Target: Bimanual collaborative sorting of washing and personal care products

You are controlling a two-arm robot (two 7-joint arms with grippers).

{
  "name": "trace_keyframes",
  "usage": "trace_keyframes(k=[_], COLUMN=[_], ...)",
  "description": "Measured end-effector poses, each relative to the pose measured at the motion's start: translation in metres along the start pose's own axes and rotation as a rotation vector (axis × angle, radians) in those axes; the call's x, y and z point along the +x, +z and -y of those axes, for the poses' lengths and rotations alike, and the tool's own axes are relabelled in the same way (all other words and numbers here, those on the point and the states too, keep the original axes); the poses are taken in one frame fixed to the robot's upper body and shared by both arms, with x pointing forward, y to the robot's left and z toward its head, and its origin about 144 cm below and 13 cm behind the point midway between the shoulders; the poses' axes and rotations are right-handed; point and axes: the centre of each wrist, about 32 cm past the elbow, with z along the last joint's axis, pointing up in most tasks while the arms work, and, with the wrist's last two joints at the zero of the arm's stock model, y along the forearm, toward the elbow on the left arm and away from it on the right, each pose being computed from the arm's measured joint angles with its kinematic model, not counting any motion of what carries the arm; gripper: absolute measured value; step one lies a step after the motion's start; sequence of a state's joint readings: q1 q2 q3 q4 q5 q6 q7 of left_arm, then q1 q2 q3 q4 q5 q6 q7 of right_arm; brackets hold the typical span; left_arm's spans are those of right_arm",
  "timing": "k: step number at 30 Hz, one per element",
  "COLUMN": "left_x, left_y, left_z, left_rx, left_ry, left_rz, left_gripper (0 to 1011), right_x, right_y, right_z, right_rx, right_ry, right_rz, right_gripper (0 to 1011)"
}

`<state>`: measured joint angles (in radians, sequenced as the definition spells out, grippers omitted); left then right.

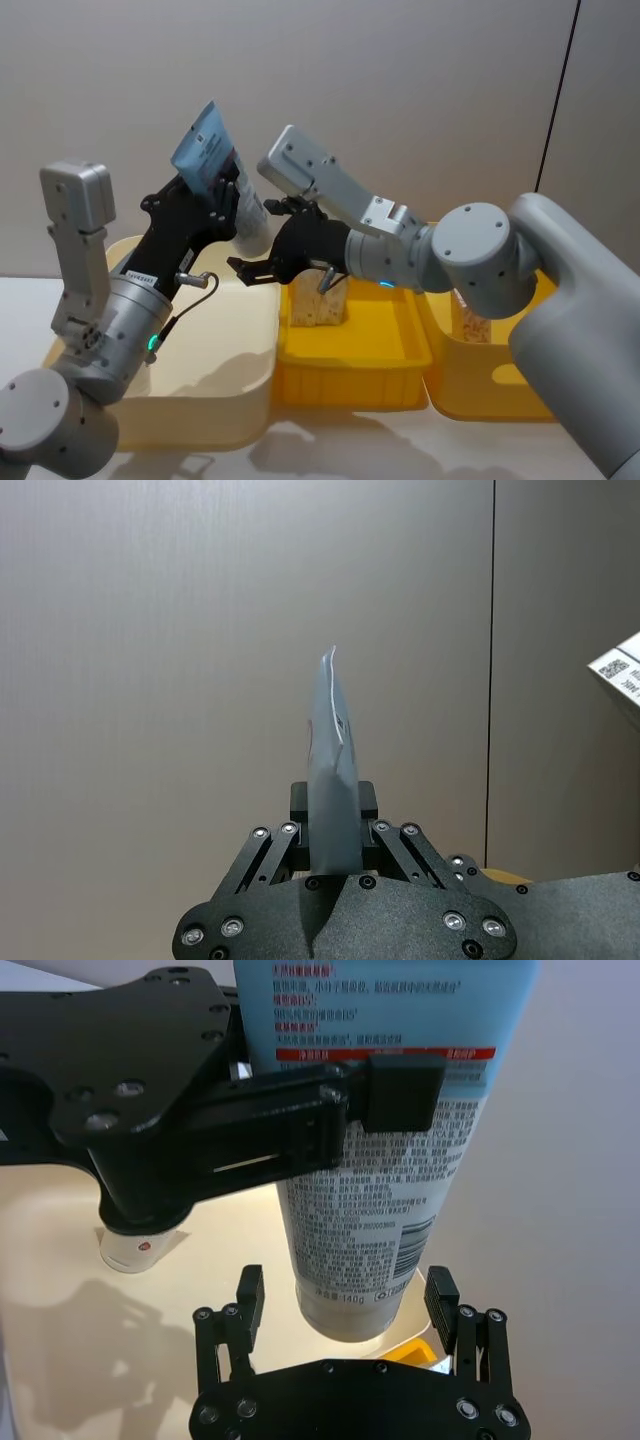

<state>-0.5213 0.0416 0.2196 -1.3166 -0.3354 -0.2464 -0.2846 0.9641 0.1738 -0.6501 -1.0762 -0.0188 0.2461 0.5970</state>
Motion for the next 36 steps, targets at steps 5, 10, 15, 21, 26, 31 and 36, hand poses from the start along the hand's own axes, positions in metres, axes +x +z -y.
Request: trace_keyframes(k=[5, 10, 15, 21, 26, 31, 36], left_x=[-0.0008, -0.0015, -0.0023, -0.0029, -0.0030, -0.0031, -0.0032], left_y=[-0.0015, -0.0023, -0.0029, -0.0035, -0.0037, -0.0038, -0.0039], left_z=[-0.0024, -0.0046, -0.0067, -0.0082, -0.0089, -0.0095, -0.0098], left_rx=[0.010, 0.017, 0.024, 0.029, 0.031, 0.033, 0.034], left_ry=[0.005, 0.009, 0.011, 0.013, 0.014, 0.015, 0.015], left_rz=[-0.004, -0.007, -0.010, -0.011, -0.012, -0.012, -0.013], left_gripper=[249, 248, 248, 248, 248, 248, 248], right_x=[-0.0015, -0.0026, -0.0035, -0.0042, -0.0045, -0.0048, -0.0050], right_y=[0.0009, 0.0021, 0.0035, 0.0048, 0.0052, 0.0055, 0.0056], right_z=[-0.0013, -0.0023, -0.0033, -0.0044, -0.0048, -0.0052, -0.0055], right_rx=[-0.002, 0.000, 0.002, 0.004, 0.005, 0.005, 0.005], right_ry=[0.007, 0.012, 0.015, 0.019, 0.020, 0.021, 0.023], right_rz=[0.009, 0.019, 0.022, 0.025, 0.026, 0.026, 0.027], right_gripper=[1001, 1001, 1001, 992, 867, 742, 671])
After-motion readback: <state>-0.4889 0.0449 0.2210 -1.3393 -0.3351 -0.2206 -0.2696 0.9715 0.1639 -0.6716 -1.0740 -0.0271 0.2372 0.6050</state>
